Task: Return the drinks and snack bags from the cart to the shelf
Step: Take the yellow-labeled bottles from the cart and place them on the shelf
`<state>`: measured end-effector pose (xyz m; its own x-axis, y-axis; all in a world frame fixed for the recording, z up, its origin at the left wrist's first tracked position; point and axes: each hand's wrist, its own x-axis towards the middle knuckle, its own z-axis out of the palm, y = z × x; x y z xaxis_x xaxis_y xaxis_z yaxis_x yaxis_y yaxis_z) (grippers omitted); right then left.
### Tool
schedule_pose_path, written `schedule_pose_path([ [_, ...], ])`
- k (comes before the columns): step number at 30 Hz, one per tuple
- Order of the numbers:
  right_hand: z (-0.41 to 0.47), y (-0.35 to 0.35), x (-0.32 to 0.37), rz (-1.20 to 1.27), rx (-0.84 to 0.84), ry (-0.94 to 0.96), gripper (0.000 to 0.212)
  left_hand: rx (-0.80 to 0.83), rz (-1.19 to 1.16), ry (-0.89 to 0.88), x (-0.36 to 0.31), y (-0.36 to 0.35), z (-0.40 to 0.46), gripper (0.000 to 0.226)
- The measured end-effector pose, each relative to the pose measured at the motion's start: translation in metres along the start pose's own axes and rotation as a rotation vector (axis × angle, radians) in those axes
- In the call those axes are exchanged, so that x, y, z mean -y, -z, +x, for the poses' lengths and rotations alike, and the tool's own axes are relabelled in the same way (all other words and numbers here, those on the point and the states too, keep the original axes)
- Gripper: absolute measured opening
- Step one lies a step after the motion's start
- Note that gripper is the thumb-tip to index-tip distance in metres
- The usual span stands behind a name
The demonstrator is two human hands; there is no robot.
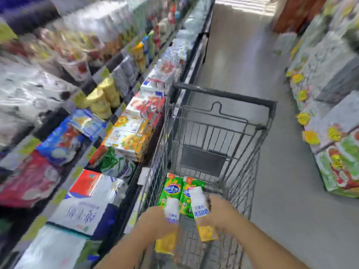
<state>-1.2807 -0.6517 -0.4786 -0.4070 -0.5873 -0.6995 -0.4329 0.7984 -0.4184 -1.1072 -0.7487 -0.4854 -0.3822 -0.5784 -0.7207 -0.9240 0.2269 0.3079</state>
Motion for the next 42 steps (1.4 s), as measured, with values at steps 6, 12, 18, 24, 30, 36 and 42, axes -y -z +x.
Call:
schedule_pose_path([
  [6, -0.088, 0.039, 0.07, -0.075, -0.048, 0.328, 0.055, -0.312, -0.146, 0.037, 0.02, 0.063, -0.121, 0.06],
  [12, -0.195, 0.02, 0.142, -0.124, 0.044, 0.688, 0.035, -0.601, -0.336, 0.125, 0.077, 0.079, -0.27, 0.046],
  [18, -0.299, -0.065, 0.198, -0.21, 0.217, 0.953, 0.049, -0.864, -0.468, 0.348, 0.166, 0.044, -0.422, 0.053],
  [24, -0.431, -0.194, 0.235, -0.354, 0.369, 1.205, 0.055, -1.058, -0.609, 0.561, 0.257, -0.036, -0.578, 0.038],
  [30, -0.599, -0.356, 0.24, -0.414, 0.534, 1.377, 0.059, -1.15, -0.669, 0.754, 0.362, -0.139, -0.744, 0.046],
  [36, -0.74, -0.493, 0.227, -0.417, 0.673, 1.446, 0.043, -1.25, -0.693, 0.844, 0.453, -0.235, -0.882, 0.031],
  [42, -0.838, -0.589, 0.23, -0.409, 0.739, 1.525, 0.041, -1.304, -0.705, 0.915, 0.524, -0.289, -0.961, 0.034],
])
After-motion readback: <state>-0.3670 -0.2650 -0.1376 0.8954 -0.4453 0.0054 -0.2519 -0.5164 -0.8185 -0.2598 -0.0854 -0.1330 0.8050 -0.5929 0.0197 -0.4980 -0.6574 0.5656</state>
